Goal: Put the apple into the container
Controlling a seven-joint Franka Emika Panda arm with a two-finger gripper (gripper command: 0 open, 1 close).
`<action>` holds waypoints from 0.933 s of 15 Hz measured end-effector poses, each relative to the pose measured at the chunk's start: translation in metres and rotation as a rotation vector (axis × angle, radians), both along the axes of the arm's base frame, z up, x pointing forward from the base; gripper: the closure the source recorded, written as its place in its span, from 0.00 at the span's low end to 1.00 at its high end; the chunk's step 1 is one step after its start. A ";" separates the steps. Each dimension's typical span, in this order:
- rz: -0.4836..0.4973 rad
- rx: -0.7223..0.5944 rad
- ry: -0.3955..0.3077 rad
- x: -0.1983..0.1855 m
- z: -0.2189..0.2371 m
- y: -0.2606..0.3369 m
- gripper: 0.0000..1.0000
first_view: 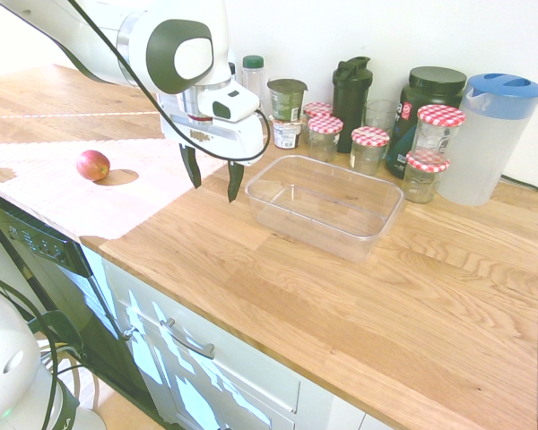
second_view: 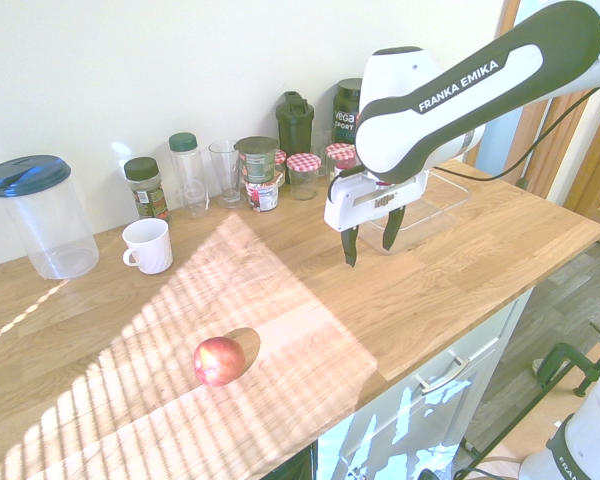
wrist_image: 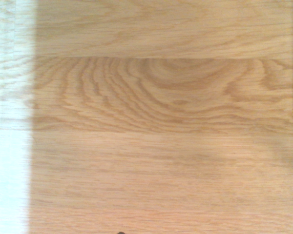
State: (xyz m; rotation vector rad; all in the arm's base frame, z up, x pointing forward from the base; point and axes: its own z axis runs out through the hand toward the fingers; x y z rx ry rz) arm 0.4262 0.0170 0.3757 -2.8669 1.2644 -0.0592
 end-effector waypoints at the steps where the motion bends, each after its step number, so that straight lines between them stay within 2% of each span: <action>1: 0.000 0.000 -0.001 0.000 0.000 0.000 0.00; 3: -0.001 0.000 -0.017 0.001 0.004 0.001 0.00; 5: 0.049 -0.001 -0.039 -0.006 0.023 0.021 0.00; 9: 0.268 -0.011 -0.058 -0.045 0.056 0.119 0.00; 14: 0.450 0.054 -0.091 -0.077 0.047 0.217 0.00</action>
